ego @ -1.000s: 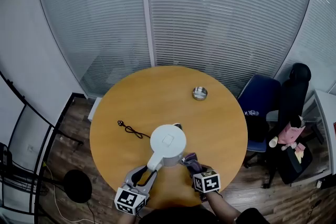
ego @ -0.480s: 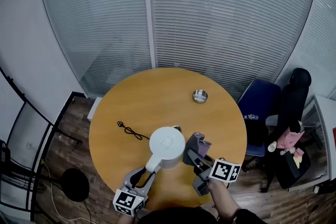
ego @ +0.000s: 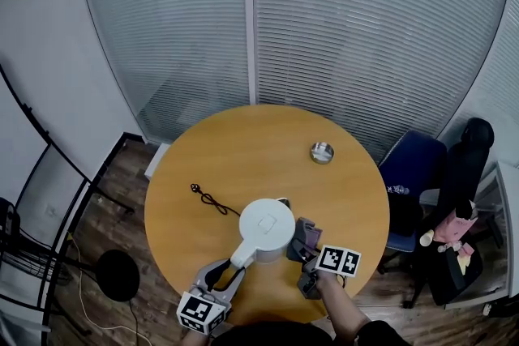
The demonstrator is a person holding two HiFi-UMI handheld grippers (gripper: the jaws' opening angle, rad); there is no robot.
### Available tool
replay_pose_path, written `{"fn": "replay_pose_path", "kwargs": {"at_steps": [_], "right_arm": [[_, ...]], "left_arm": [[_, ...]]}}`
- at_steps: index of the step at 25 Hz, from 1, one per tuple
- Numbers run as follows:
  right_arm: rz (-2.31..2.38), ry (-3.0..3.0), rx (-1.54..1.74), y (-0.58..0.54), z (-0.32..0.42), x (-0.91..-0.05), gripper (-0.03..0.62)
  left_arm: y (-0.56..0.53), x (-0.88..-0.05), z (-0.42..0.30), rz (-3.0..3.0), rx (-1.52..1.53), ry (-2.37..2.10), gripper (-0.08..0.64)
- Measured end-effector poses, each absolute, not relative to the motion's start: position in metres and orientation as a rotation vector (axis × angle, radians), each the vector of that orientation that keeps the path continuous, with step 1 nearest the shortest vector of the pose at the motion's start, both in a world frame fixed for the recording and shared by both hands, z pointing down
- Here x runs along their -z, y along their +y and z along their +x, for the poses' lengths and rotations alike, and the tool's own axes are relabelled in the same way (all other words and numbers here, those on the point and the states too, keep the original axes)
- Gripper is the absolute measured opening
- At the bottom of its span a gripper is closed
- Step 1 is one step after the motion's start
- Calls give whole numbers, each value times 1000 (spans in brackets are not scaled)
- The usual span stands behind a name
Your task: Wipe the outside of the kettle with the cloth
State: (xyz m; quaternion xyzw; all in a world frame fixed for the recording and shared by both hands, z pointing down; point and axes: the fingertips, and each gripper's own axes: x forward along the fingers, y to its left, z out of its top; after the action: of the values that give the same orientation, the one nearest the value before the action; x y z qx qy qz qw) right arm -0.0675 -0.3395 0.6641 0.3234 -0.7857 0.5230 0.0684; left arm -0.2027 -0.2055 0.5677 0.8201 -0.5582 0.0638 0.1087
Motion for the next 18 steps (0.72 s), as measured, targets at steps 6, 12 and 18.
{"fn": "replay_pose_path", "kwargs": {"at_steps": [6, 12, 18], "right_arm": [[993, -2145, -1548, -336, -66, -734, 107], [1003, -2077, -1516, -330, -65, -757, 107], [1024, -2096, -1442, -330, -65, -748, 109]], "left_arm": [[-205, -570, -202, 2378, -201, -1663, 147], [-203, -572, -202, 2365, -194, -1675, 147], [-205, -571, -203, 2374, -195, -1658, 147]]}}
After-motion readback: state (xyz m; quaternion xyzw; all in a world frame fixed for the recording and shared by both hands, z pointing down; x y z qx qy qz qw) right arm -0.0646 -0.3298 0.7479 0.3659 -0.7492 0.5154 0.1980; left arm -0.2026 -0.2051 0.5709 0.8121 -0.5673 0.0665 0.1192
